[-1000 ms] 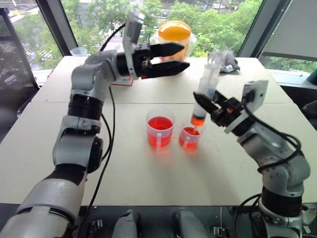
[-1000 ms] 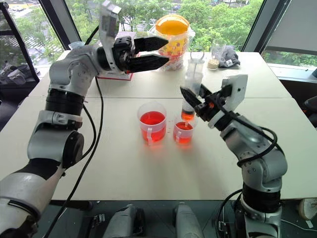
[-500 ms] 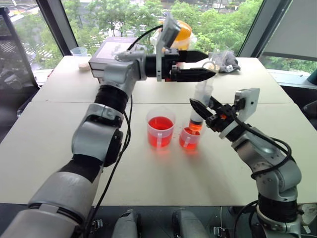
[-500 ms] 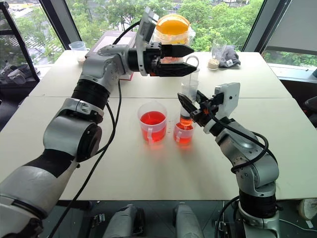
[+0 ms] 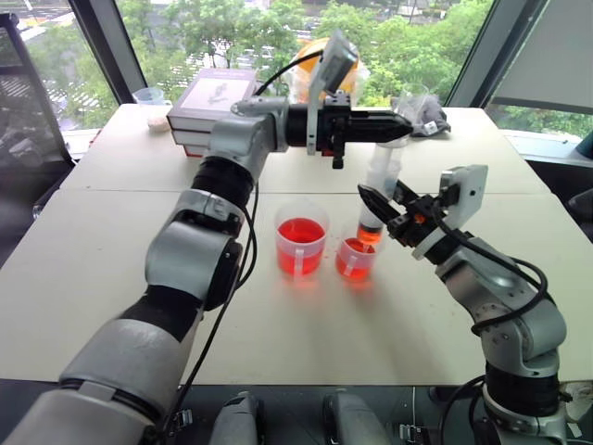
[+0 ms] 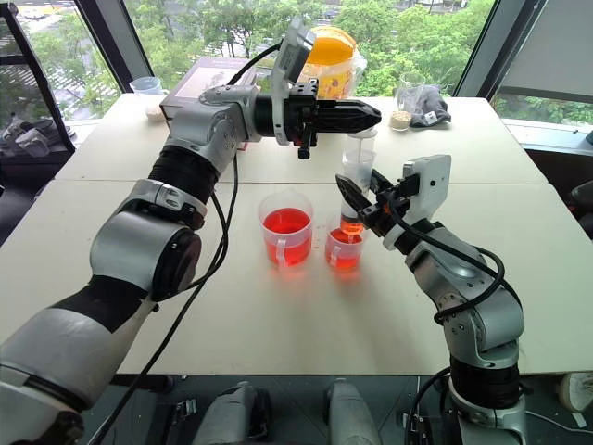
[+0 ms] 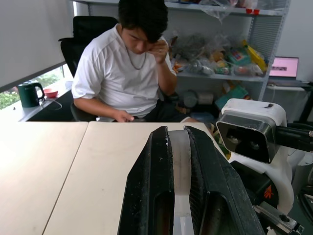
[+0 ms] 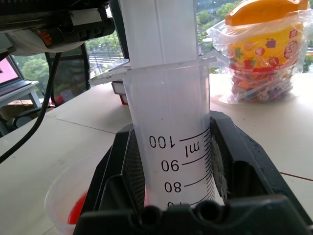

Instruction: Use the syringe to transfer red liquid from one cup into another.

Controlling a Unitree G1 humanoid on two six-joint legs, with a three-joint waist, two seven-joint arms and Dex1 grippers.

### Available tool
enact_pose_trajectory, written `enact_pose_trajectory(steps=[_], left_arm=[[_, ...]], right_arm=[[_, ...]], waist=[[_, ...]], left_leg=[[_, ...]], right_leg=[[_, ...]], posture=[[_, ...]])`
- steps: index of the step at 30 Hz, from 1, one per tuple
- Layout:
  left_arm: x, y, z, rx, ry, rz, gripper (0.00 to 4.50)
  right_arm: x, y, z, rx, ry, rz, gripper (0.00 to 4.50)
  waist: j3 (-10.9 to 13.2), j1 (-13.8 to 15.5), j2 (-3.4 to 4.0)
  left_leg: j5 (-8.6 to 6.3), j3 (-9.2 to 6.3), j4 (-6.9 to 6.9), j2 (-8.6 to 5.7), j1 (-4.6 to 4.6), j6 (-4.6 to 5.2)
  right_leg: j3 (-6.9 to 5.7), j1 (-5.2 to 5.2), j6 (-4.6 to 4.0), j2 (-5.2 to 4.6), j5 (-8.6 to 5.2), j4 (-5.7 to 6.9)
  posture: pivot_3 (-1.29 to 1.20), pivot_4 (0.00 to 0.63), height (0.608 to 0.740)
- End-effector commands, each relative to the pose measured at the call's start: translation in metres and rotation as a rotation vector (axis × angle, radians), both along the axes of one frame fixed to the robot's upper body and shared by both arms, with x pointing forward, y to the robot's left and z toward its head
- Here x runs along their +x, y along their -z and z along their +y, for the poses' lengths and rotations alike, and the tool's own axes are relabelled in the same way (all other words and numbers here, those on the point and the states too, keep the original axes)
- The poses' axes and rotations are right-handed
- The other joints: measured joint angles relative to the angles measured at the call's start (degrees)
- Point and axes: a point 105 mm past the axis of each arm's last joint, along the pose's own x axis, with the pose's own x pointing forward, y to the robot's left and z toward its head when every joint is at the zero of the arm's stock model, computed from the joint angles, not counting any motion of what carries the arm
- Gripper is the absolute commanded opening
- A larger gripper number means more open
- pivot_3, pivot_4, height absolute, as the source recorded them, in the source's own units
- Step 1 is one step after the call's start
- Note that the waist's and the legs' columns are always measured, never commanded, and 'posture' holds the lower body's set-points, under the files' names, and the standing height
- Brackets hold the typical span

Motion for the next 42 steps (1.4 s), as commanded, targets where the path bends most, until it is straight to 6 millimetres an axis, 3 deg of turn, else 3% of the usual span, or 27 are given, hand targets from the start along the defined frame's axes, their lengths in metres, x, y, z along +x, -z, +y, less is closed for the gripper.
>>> enact_pose_trajectory(steps=[1,6,17,28,31,36,39,42], left_arm=[[-0.006,-0.003,-0.004,0.03,0.02,-0.088,0.04],[-0.008,0.016,-0.005,0.078,0.044,-0.105,0.04],[-0.012,0.038,-0.008,0.103,0.059,-0.068,0.04],[-0.016,0.056,-0.01,0.126,0.077,-0.023,0.04],[-0.017,0.055,-0.01,0.122,0.083,-0.023,0.04],[-0.015,0.033,-0.007,0.052,0.066,-0.019,0.04],[-0.008,0.021,-0.003,0.009,0.028,0.001,1.19],[0.0,0.013,0.008,-0.028,-0.027,0.0,2.69]], right_arm=[[-0.008,-0.021,0.003,-0.008,-0.019,-0.092,1.42],[-0.011,-0.035,0.002,-0.014,-0.019,-0.13,1.42],[-0.018,-0.064,-0.001,-0.023,-0.027,-0.198,1.42],[-0.022,-0.076,-0.006,-0.037,-0.012,-0.23,1.42],[-0.022,-0.074,-0.006,-0.042,-0.012,-0.223,1.42],[-0.019,-0.061,-0.004,-0.04,-0.016,-0.184,1.42],[-0.017,-0.054,-0.001,-0.032,-0.021,-0.157,1.42],[-0.015,-0.042,0.001,-0.034,-0.022,-0.119,1.42]], waist=[[0.0,0.0,0.0],[0.0,0.0,0.0],[0.0,0.1,0.0],[0.0,0.1,0.0],[0.0,0.1,0.0],[0.0,0.1,0.0],[0.0,0.1,0.0],[0.0,0.1,0.01]], left_leg=[[0.0,0.0,0.0,0.0,0.0,0.0],[0.0,-0.01,0.0,0.0,0.0,0.0],[0.0,-0.03,0.01,0.0,-0.01,0.0],[0.0,-0.03,0.01,0.0,-0.01,0.0],[0.0,-0.03,0.01,0.0,-0.01,0.0],[0.0,-0.04,0.01,0.0,-0.01,0.0],[0.0,-0.04,0.02,0.0,-0.01,0.0],[0.0,-0.04,0.02,0.0,-0.01,0.0]], right_leg=[[0.0,0.0,0.0,0.0,0.0,0.0],[0.0,0.0,-0.02,0.0,-0.01,0.01],[0.0,0.0,0.0,-0.01,0.0,0.01],[0.01,0.0,0.0,-0.01,0.0,0.01],[0.0,0.0,0.0,-0.01,0.0,0.01],[0.0,0.0,0.0,-0.01,0.0,0.01],[0.01,0.01,0.01,-0.01,0.0,0.01],[0.0,0.01,0.01,-0.01,0.0,0.0]], posture=[[0.0,0.15,0.74],[0.0,0.15,0.74],[0.0,0.15,0.74],[0.0,0.15,0.74],[0.0,0.15,0.74],[0.0,0.15,0.74],[0.0,0.15,0.74],[0.0,0.15,0.74]])
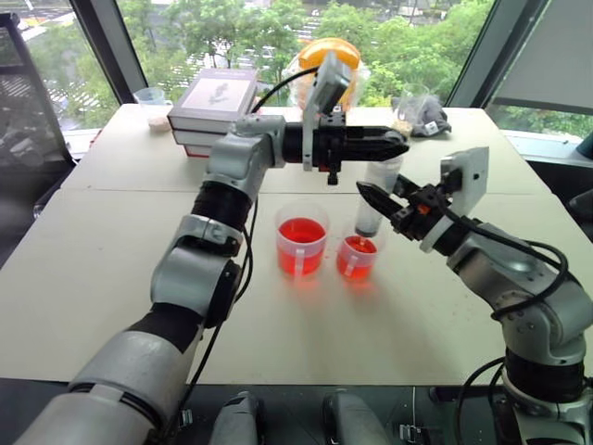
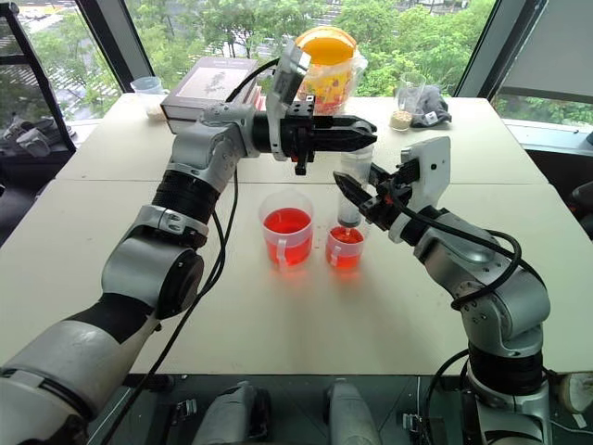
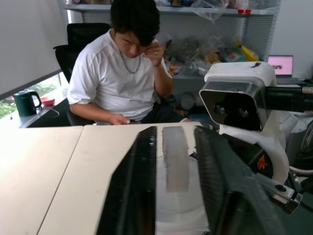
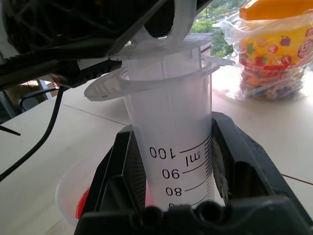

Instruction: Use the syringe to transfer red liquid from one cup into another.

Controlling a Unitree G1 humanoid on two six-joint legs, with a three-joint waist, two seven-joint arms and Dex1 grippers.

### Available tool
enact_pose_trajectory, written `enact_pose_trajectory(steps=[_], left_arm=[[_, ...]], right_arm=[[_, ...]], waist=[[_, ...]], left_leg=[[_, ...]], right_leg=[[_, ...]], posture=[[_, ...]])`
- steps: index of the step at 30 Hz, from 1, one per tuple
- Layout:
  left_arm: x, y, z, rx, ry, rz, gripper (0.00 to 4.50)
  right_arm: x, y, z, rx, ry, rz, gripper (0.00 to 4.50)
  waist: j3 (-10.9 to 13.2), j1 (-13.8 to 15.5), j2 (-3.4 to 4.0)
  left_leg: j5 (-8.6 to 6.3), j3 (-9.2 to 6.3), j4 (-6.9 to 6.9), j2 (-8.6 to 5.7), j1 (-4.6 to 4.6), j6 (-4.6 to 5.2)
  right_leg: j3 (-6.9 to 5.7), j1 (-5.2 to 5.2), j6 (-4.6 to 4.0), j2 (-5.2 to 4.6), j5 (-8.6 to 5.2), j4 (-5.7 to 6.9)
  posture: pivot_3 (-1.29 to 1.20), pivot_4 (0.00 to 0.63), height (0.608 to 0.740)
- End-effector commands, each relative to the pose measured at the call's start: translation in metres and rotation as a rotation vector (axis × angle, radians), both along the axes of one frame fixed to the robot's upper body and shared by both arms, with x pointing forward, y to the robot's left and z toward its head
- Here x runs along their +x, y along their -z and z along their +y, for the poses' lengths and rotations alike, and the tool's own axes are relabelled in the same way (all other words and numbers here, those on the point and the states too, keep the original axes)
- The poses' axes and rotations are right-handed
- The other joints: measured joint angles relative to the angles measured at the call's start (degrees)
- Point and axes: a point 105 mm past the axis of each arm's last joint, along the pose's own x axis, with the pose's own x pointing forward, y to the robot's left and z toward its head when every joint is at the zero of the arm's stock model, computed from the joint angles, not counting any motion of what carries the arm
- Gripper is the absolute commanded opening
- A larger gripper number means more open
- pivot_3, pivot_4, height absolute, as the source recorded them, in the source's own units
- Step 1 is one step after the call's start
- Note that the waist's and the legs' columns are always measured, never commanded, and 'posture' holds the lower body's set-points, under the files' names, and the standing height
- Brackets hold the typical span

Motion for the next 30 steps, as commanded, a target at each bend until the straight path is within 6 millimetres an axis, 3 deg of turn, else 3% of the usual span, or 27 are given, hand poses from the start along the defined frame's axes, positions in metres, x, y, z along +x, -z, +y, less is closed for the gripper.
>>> enact_pose_trajectory(steps=[1,3,4,8,13,19,22,26,30], left_arm=[[0.011,-0.007,0.013,-0.031,-0.064,0.005,3.22],[0.016,-0.016,0.025,-0.068,-0.102,0.0,4.17],[0.019,-0.019,0.031,-0.083,-0.117,0.0,4.42],[0.021,-0.031,0.057,-0.129,-0.131,0.01,4.42],[0.029,-0.016,0.082,-0.107,-0.198,0.035,4.42],[0.017,0.011,0.094,-0.049,-0.181,0.049,4.42],[0.013,0.024,0.097,-0.018,-0.187,0.059,4.42],[0.006,0.035,0.098,0.007,-0.193,0.06,4.42],[-0.001,0.04,0.101,-0.004,-0.208,0.071,4.42]], right_arm=[[-0.012,-0.023,0.0,0.023,0.005,-0.132,1.42],[-0.012,-0.02,0.001,0.021,0.005,-0.123,1.42],[-0.012,-0.019,0.001,0.018,0.003,-0.121,1.42],[-0.012,-0.017,0.0,0.005,0.004,-0.116,1.42],[-0.006,-0.032,-0.005,0.02,0.015,-0.124,1.42],[0.018,-0.084,-0.047,0.136,0.171,0.017,1.42],[0.029,-0.092,-0.074,0.08,0.285,0.176,1.42],[0.032,-0.07,-0.104,-0.03,0.381,0.428,1.42],[0.034,-0.014,-0.129,-0.113,0.422,0.699,1.42]], waist=[[0.0,-0.1,0.0],[0.0,-0.3,0.0],[0.0,-0.4,0.0],[0.0,-0.2,0.0],[0.0,-0.1,0.0],[0.0,-0.1,0.0],[0.0,0.1,0.01],[0.0,0.1,0.02],[0.0,0.0,0.03]], left_leg=[[0.0,0.0,0.0,0.0,0.01,0.0],[0.0,-0.01,0.0,0.01,0.01,0.0],[0.0,0.0,-0.01,0.01,0.02,0.0],[0.0,-0.01,0.0,0.03,0.02,0.0],[0.0,0.04,0.0,0.02,0.01,0.0],[0.01,0.07,0.05,0.06,0.02,-0.01],[0.01,0.13,0.01,0.08,0.01,-0.02],[-0.01,0.12,-0.1,0.08,-0.03,0.01],[-0.04,0.11,-0.09,0.05,-0.1,0.06]], right_leg=[[0.01,0.0,0.0,0.0,0.0,0.01],[0.0,0.0,0.01,0.02,0.0,0.02],[0.02,-0.03,0.01,0.02,0.0,0.04],[0.0,-0.03,0.01,0.04,0.01,0.07],[0.0,-0.01,0.01,0.0,0.01,0.05],[0.01,-0.03,-0.01,-0.05,0.02,0.13],[-0.02,-0.07,-0.02,-0.07,0.01,0.14],[-0.02,-0.07,-0.05,-0.09,-0.01,-0.03],[0.04,-0.12,-0.03,-0.11,0.01,-0.09]], posture=[[0.0,0.15,0.74],[0.0,0.15,0.74],[0.0,0.15,0.74],[0.0,0.15,0.74],[0.0,0.15,0.74],[0.0,0.15,0.74],[0.0,0.15,0.74],[0.0,0.15,0.74],[0.0,0.15,0.74]])
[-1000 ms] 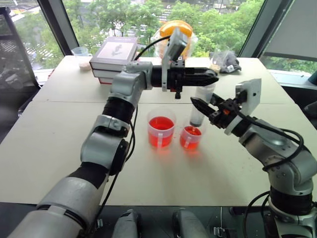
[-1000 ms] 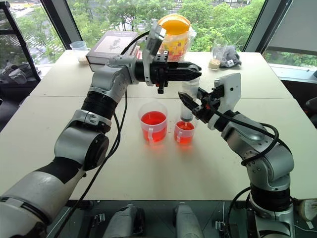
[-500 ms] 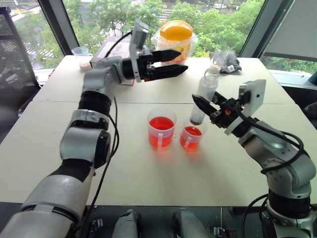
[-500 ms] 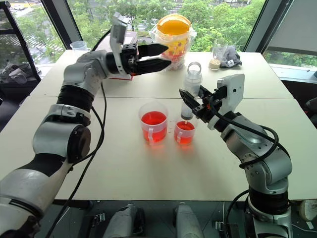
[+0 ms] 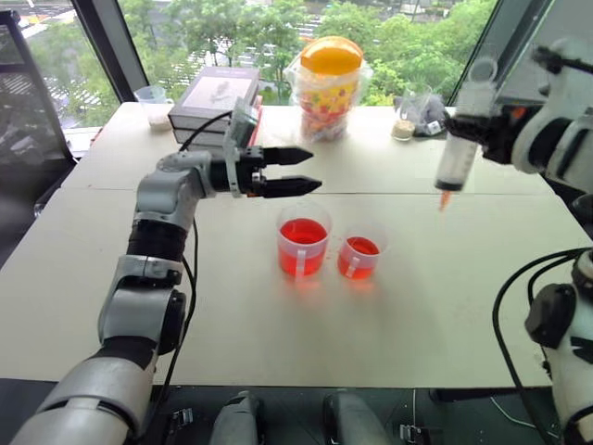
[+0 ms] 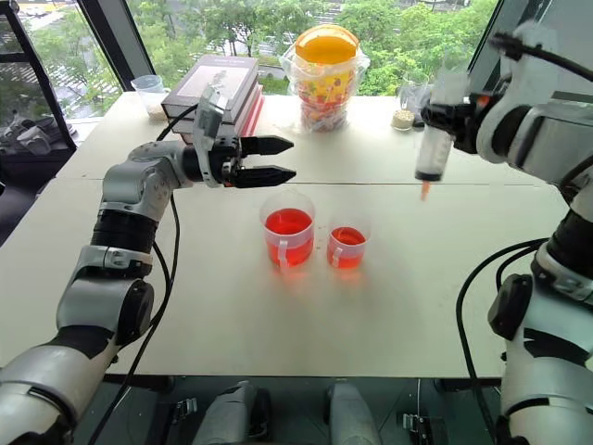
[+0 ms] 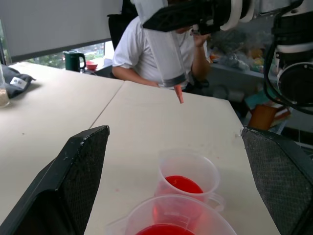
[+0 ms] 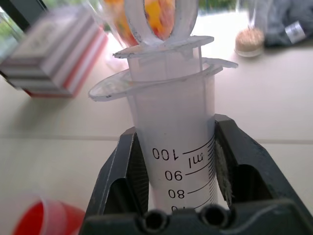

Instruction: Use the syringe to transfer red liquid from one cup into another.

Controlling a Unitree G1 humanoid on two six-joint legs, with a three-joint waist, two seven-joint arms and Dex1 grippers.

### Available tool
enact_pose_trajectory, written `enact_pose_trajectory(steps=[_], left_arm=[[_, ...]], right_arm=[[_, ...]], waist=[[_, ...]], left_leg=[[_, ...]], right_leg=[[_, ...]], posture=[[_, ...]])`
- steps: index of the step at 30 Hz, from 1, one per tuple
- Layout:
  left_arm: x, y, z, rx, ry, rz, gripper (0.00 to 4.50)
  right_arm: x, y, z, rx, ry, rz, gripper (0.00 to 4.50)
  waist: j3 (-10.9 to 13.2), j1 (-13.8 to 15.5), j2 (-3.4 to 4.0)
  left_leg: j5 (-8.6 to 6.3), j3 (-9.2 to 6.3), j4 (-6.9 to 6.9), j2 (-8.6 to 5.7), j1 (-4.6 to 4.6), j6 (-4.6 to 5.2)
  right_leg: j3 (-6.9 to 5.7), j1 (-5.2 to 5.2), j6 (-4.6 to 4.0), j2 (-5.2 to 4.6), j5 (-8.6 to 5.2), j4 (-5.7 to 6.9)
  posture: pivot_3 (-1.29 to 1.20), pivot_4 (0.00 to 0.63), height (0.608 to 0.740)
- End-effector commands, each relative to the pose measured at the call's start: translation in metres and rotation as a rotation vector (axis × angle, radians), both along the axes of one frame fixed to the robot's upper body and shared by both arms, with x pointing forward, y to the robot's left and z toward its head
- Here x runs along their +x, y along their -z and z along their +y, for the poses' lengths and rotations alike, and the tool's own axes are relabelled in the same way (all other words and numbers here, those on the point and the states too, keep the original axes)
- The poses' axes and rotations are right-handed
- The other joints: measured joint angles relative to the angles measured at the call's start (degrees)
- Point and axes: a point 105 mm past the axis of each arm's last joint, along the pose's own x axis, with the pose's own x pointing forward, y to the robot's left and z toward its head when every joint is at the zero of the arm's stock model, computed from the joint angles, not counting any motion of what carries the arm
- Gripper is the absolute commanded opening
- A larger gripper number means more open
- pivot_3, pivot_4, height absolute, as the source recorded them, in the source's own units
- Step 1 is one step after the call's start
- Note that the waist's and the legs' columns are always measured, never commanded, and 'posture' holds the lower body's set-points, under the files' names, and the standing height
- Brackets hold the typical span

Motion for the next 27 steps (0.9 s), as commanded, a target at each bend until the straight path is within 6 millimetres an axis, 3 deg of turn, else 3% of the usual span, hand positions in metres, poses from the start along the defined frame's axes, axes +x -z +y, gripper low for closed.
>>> enact_pose_trajectory(steps=[1,10,15,16,22,23,27], left_arm=[[-0.009,-0.011,0.002,-0.025,-0.003,-0.047,4.42],[-0.022,-0.003,0.004,-0.037,-0.034,-0.016,4.42],[-0.027,0.003,0.002,-0.014,-0.03,-0.027,4.42],[-0.028,0.002,0.002,-0.018,-0.028,-0.023,4.42],[-0.031,0.0,0.008,-0.015,-0.037,-0.01,4.5],[-0.031,0.0,0.008,-0.011,-0.041,-0.011,4.5],[-0.033,-0.002,0.014,0.001,-0.054,-0.011,4.5]], right_arm=[[-0.001,0.034,-0.015,-0.006,0.027,0.162,1.42],[0.011,0.119,-0.031,0.029,0.101,0.434,1.42],[0.015,0.145,-0.031,0.031,0.103,0.491,1.42],[0.015,0.146,-0.031,0.034,0.1,0.494,1.42],[0.018,0.135,-0.025,0.051,0.074,0.451,4.25],[0.017,0.127,-0.024,0.055,0.066,0.429,4.46],[0.006,0.09,-0.02,0.021,0.025,0.314,4.46]], waist=[[0.0,-0.1,0.0],[0.0,-0.3,0.02],[0.0,-0.2,0.0],[0.0,-0.1,-0.01],[0.0,-0.2,0.0],[0.0,-0.2,0.0],[0.0,-0.2,0.01]], left_leg=[[0.0,0.0,0.02,0.0,0.0,0.01],[0.01,0.0,0.09,0.0,0.1,-0.02],[0.01,0.01,0.09,-0.01,0.1,-0.02],[0.01,0.02,0.1,-0.01,0.11,-0.02],[0.02,0.01,0.11,-0.01,0.14,-0.02],[0.02,0.01,0.11,-0.01,0.15,-0.02],[0.02,0.0,0.1,0.0,0.14,-0.02]], right_leg=[[0.01,0.0,0.0,0.0,0.0,0.01],[0.08,0.02,0.03,0.07,0.02,0.15],[0.04,0.07,0.05,0.07,0.02,0.12],[0.01,0.1,0.05,0.07,0.02,0.09],[0.02,0.12,0.05,0.07,0.02,0.13],[0.02,0.12,0.05,0.07,0.02,0.13],[0.05,0.07,0.05,0.05,0.02,0.16]], posture=[[0.0,0.15,0.74],[0.0,0.15,0.74],[0.0,0.15,0.74],[0.0,0.15,0.74],[0.0,0.15,0.74],[0.0,0.15,0.74],[0.0,0.15,0.74]])
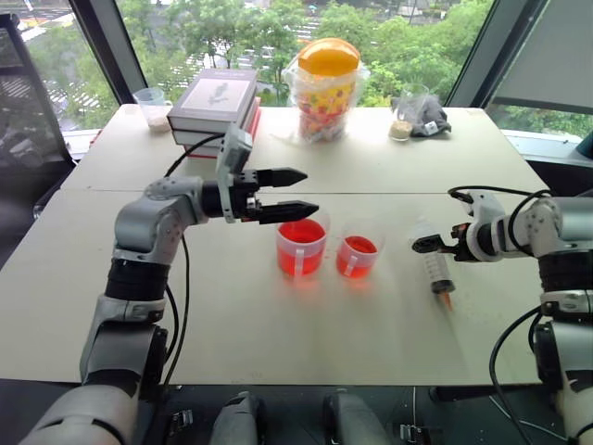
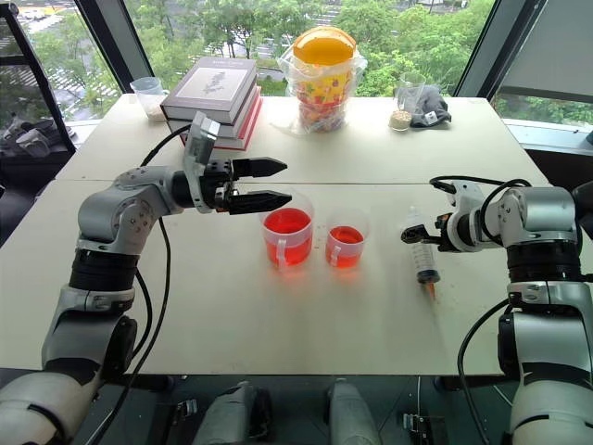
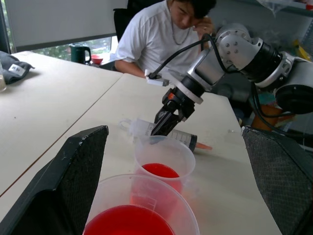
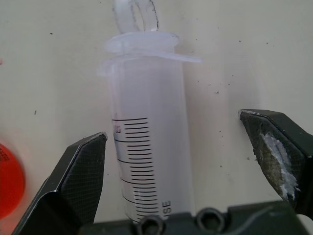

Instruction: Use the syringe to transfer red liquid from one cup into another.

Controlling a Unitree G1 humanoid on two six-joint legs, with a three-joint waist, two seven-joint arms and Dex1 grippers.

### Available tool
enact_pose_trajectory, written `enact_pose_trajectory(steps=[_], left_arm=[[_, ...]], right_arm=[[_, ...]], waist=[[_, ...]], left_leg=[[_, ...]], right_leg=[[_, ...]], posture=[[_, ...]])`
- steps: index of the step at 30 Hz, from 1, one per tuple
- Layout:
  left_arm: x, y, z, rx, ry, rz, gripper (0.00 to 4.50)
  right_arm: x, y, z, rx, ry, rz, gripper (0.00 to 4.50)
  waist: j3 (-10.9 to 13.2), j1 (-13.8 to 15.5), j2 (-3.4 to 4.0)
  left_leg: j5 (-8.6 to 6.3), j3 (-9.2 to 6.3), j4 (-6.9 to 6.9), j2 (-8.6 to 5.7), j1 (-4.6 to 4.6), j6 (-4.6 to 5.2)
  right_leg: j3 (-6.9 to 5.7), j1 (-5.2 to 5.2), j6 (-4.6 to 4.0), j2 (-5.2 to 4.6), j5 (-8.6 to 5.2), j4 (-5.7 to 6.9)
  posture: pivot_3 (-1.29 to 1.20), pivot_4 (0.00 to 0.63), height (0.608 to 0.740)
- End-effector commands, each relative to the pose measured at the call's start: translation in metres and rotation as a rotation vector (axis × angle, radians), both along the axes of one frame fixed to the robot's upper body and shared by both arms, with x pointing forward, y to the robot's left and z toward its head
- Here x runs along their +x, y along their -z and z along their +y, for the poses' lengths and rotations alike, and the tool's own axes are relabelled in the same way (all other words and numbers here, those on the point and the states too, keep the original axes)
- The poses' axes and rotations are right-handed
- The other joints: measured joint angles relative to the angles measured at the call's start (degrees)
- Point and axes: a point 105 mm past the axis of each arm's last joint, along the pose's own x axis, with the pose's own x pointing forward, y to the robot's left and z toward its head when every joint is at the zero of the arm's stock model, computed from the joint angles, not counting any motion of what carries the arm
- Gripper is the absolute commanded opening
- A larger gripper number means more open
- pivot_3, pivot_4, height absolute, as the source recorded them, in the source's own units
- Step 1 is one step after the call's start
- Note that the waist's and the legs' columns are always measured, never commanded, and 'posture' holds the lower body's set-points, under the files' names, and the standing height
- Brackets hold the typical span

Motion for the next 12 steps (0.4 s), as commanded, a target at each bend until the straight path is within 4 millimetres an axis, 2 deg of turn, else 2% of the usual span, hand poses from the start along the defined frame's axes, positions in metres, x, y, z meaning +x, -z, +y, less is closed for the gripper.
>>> enact_pose_trajectory(steps=[1,3,7,10,12], left_arm=[[-0.007,-0.01,0.004,0.001,0.004,-0.04,4.5],[-0.008,-0.01,0.008,0.011,-0.004,-0.039,4.5],[-0.012,-0.008,0.017,0.037,-0.016,-0.032,4.5],[-0.014,-0.008,0.023,0.051,-0.023,-0.03,4.5],[-0.015,-0.009,0.031,0.063,-0.034,-0.02,4.5]], right_arm=[[-0.011,-0.055,0.003,-0.035,-0.059,-0.181,4.46],[-0.022,-0.076,0.009,-0.05,-0.114,-0.272,4.46],[-0.058,-0.123,0.04,-0.034,-0.351,-0.518,4.46],[-0.075,-0.129,0.046,-0.025,-0.405,-0.583,4.46],[-0.092,-0.127,0.058,-0.015,-0.488,-0.633,4.46]], waist=[[0.0,0.0,0.01],[0.0,0.2,0.01],[0.0,0.2,0.01],[0.0,0.2,-0.01],[0.0,0.1,-0.01]], left_leg=[[0.0,0.0,0.0,0.0,0.0,0.0],[0.0,-0.01,-0.03,0.02,-0.02,0.0],[-0.01,-0.02,-0.06,0.02,-0.01,0.0],[-0.01,-0.05,-0.04,0.02,0.01,0.0],[-0.01,-0.04,-0.01,0.02,0.05,0.0]], right_leg=[[-0.01,-0.01,0.0,0.0,0.0,0.0],[-0.02,-0.04,0.0,0.0,0.0,0.0],[-0.03,-0.01,0.0,0.0,-0.01,-0.06],[-0.02,0.02,0.0,0.0,-0.01,-0.06],[-0.03,0.06,-0.03,-0.02,-0.02,-0.07]], posture=[[0.0,0.15,0.74],[0.0,0.15,0.74],[0.0,0.15,0.74],[0.0,0.15,0.74],[0.0,0.15,0.74]])
